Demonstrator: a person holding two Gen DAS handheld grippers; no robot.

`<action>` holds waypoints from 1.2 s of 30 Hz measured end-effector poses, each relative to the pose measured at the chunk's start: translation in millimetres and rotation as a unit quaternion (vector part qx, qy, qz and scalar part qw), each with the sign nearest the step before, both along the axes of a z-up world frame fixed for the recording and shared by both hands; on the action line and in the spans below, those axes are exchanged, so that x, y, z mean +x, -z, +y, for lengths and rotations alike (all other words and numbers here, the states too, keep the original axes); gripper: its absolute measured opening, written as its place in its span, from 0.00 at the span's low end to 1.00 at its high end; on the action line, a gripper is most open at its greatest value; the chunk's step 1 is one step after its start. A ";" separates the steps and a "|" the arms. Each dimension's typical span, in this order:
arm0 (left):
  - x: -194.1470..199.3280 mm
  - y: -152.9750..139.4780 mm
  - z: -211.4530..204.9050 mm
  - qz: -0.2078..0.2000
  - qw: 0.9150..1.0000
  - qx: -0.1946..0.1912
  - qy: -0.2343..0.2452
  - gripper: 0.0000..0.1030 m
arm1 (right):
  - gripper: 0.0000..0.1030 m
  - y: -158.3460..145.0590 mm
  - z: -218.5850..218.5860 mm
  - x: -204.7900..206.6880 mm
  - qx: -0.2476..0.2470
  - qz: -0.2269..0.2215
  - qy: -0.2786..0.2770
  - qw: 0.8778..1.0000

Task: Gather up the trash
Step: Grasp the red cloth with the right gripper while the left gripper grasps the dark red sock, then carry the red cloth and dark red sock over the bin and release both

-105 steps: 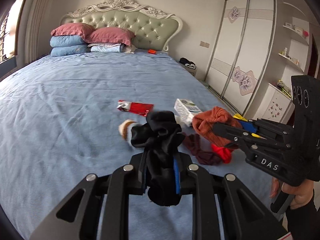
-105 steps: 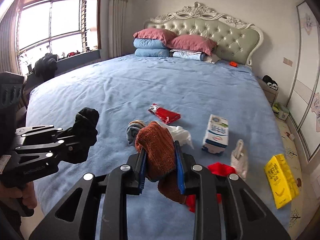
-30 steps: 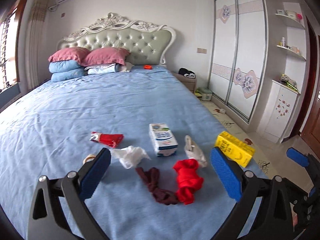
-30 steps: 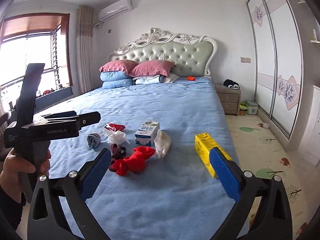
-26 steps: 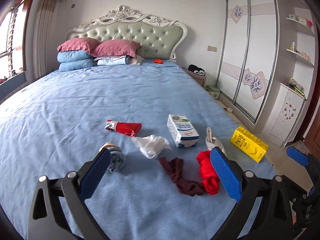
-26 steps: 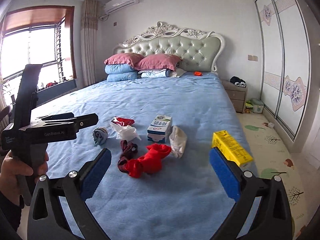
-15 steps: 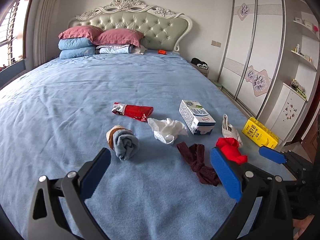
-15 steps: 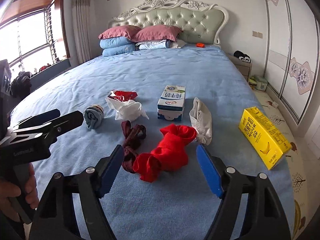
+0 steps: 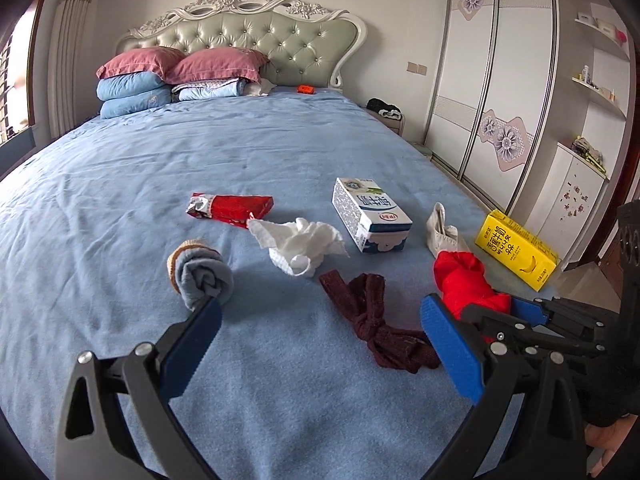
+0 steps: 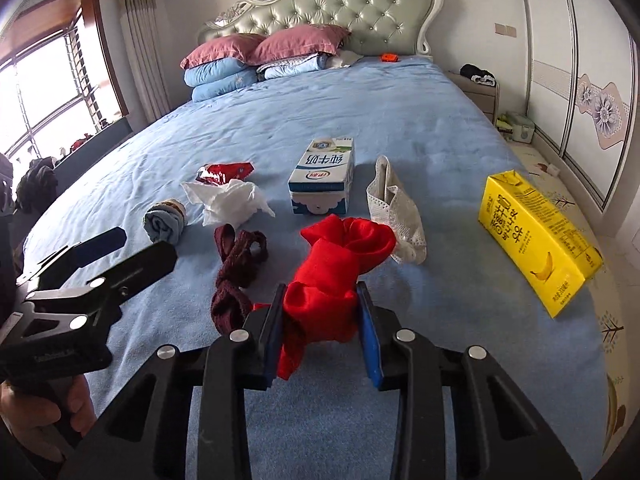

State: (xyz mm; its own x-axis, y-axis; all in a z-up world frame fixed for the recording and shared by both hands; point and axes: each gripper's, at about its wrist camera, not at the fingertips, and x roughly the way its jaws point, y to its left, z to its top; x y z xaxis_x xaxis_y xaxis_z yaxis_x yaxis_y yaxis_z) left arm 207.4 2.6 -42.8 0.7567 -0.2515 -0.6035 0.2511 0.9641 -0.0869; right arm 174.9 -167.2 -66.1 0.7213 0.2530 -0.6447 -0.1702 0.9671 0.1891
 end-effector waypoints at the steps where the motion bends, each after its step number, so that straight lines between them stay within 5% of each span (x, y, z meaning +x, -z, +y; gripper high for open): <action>1: 0.6 1.2 -5.8 0.002 1.000 0.003 0.005 0.96 | 0.32 -2.9 -5.0 -4.3 0.005 -0.007 0.000 1.000; 11: 23.6 24.3 -51.0 0.057 0.998 0.032 0.000 0.91 | 0.32 -19.5 -40.1 -29.5 0.039 -0.031 -0.014 0.999; 14: 32.0 30.3 -58.9 0.076 0.996 0.042 -0.006 0.74 | 0.32 -21.8 -45.5 -32.9 0.044 -0.036 -0.015 0.998; 16: 37.5 37.8 -63.4 0.098 0.994 0.049 -0.003 0.49 | 0.32 -22.2 -48.7 -35.4 0.045 -0.038 -0.015 0.998; 19: 37.4 43.2 -62.9 0.111 0.993 0.038 0.002 0.24 | 0.32 -22.8 -53.5 -39.3 0.048 -0.041 -0.014 0.998; 23: 21.2 27.3 -57.5 0.091 0.996 -0.004 0.021 0.22 | 0.32 -26.4 -62.3 -45.7 0.053 -0.051 -0.010 0.997; 29: -15.9 -19.2 -84.8 0.012 0.998 -0.005 0.056 0.22 | 0.32 -41.5 -81.3 -63.0 0.060 -0.078 0.001 0.995; 36: -47.4 -56.8 -151.4 -0.038 0.992 -0.010 0.123 0.22 | 0.32 -68.1 -130.1 -102.0 0.051 -0.130 0.038 0.990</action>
